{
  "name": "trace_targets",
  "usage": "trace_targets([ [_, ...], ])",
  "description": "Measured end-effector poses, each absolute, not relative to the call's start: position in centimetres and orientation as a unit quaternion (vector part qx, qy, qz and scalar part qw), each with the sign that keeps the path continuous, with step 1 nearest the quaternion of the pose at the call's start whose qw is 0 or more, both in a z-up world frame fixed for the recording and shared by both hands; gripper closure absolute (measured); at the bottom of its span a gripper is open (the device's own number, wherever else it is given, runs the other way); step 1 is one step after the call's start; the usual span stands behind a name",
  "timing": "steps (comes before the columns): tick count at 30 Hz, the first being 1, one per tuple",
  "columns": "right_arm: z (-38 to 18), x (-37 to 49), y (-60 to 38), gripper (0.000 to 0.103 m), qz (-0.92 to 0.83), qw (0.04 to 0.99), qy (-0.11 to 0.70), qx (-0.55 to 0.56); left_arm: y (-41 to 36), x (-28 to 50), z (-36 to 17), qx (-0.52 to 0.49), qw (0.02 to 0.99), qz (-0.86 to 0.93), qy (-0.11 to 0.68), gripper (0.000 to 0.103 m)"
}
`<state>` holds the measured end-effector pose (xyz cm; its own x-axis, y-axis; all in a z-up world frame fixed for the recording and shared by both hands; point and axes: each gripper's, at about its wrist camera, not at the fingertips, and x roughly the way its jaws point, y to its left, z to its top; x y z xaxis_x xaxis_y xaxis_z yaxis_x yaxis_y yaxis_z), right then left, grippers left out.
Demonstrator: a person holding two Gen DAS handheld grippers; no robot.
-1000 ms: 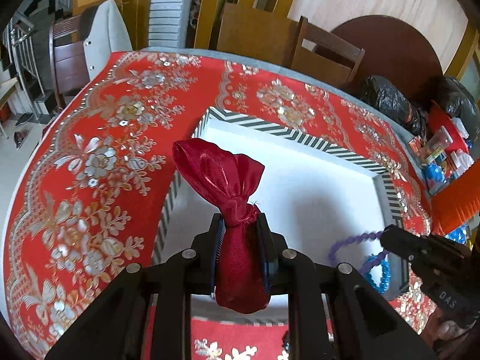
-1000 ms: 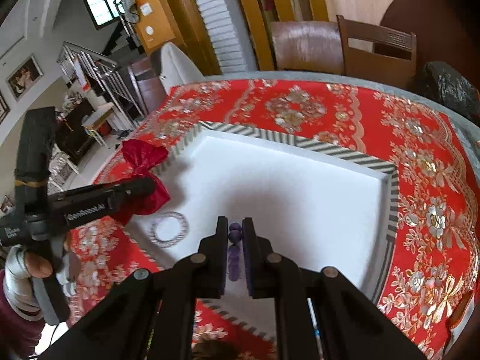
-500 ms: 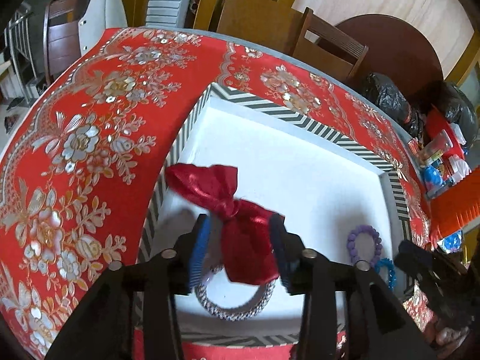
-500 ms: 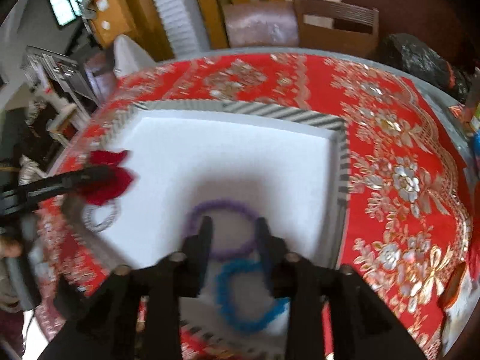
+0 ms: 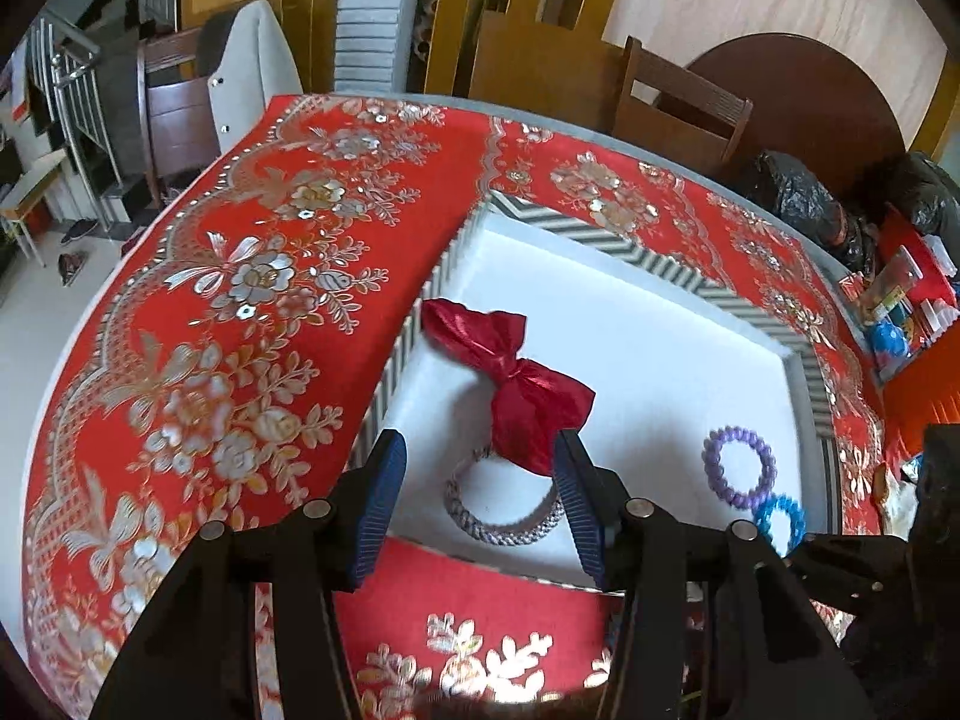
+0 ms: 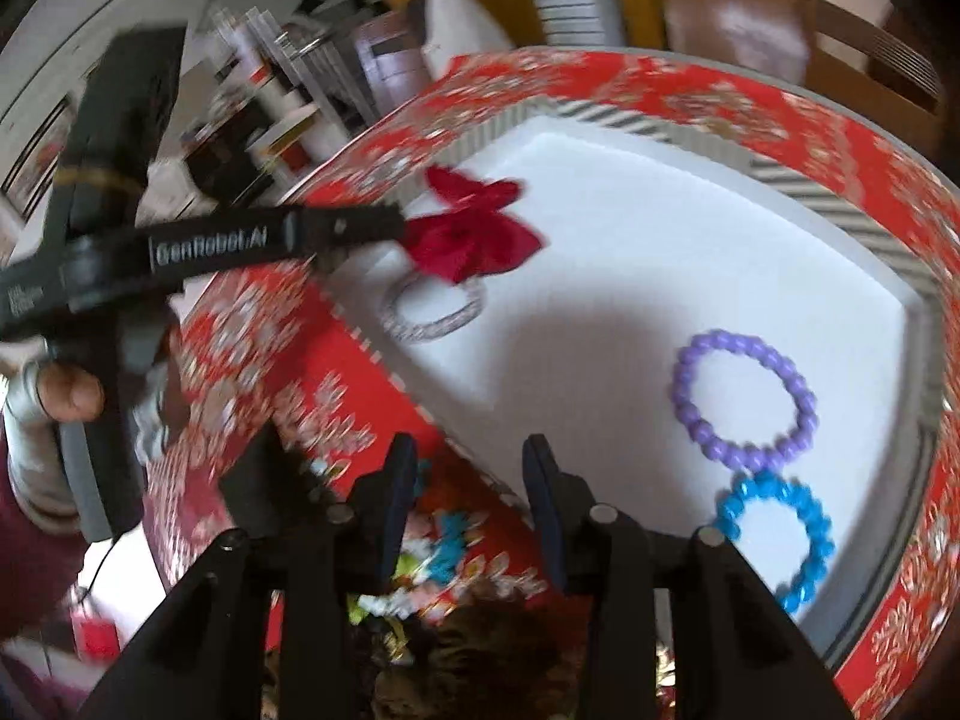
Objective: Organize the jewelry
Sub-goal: 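Lift both open tools out of the tray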
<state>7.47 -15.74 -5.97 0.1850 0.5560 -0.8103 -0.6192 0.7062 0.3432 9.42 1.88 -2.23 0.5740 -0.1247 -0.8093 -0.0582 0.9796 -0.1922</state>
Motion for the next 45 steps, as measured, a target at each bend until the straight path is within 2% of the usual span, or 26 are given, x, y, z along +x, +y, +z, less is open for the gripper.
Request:
trace_targets([
  [8,-5.9,5.0,-16.1,0.064,0.404,0.754,0.515,-0.054,1.2,7.2,-1.1,-0.078,0.888,-0.024,0.452,0.041],
  [13,-7.0,4.5,-17.6,0.064,0.358,0.764,0.529,-0.094,1.0,6.4,-1.1,-0.075,0.887,-0.02,0.455,0.041],
  [24,-2.4,2.5,-21.9,0.064,0.347,0.808,0.476,0.012,-0.5,3.9,-0.1,-0.034,0.9,0.001,0.434,0.041],
  [29,0.1,0.8,-22.4,0.052,0.322,0.837,0.441,0.025,-0.8,2.8,0.4,-0.032,0.904,0.002,0.427,0.041],
  [39,3.3,-3.1,-24.1,0.05,0.276,0.878,0.389,0.038,-2.7,-0.3,2.0,-0.011,0.917,0.004,0.398,0.041],
  [41,3.9,-3.9,-24.3,0.044,0.266,0.886,0.379,0.033,-3.0,-0.7,2.0,-0.013,0.917,-0.001,0.398,0.041],
  [45,4.4,-5.0,-24.9,0.04,0.25,0.894,0.372,0.023,-3.4,-1.5,2.3,-0.012,0.919,-0.004,0.394,0.041],
])
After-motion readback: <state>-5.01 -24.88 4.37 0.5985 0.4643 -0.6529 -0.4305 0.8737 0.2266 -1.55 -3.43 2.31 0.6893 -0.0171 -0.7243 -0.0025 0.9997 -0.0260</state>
